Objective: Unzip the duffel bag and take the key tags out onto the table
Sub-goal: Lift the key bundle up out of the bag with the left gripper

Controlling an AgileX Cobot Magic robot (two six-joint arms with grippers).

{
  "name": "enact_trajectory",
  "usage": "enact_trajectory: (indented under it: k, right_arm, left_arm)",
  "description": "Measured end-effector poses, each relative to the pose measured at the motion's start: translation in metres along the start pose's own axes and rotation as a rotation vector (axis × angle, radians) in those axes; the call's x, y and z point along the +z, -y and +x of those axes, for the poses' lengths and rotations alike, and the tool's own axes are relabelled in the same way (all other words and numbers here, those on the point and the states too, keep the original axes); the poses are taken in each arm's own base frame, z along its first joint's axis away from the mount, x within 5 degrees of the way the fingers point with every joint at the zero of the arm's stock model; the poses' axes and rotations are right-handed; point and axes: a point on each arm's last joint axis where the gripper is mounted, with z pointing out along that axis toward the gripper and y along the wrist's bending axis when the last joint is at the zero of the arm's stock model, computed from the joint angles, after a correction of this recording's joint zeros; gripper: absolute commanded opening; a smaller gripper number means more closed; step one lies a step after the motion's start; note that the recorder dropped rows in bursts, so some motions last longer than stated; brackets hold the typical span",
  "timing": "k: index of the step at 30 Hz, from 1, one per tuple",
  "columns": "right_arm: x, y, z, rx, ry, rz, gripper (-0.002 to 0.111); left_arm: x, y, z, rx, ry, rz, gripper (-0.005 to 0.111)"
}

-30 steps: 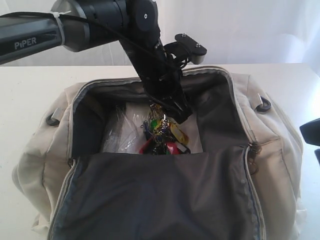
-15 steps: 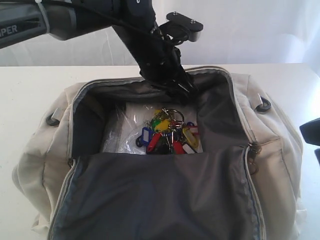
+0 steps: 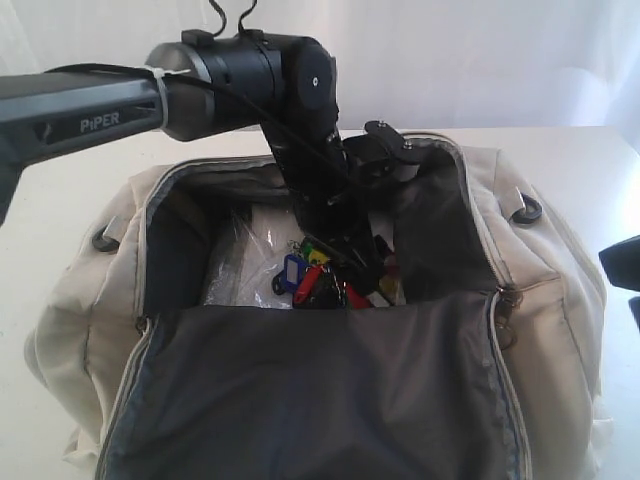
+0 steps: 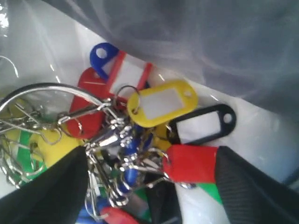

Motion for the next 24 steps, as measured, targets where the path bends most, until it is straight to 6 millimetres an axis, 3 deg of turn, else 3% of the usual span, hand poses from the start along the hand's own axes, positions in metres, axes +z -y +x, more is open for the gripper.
enact_trajectory:
  k: [4, 6, 13, 17, 22, 24]
  right_arm:
    - [0.000, 0.000, 0.000, 0.000, 0.000, 0.000, 0.000]
    - [0.000, 0.000, 0.000, 0.000, 0.000, 0.000, 0.000]
    - [0.000, 0.000, 0.000, 0.000, 0.002, 0.001, 0.000]
    - [0.000, 0.000, 0.000, 0.000, 0.005, 0.001, 0.000]
    - [0.000, 0.000, 0.000, 0.000, 0.005, 0.001, 0.000]
    - [0.000, 0.000, 0.000, 0.000, 0.005, 0.001, 0.000]
  left_arm:
    - [0.015, -0.005, -0.003, -0.002, 0.028, -0.025, 0.079]
    - [0.023, -0.009, -0.003, -0.009, 0.038, -0.055, 0.073]
    - [0.032, -0.015, 0.000, -0.042, 0.004, -0.103, 0.037]
    - [0.033, -0.014, 0.003, -0.015, -0.038, -0.091, 0.000]
    - [0.021, -0.013, 0.002, 0.021, -0.063, -0.091, 0.000]
    - [0.007, -0.012, -0.001, 0.029, -0.044, -0.106, 0.000]
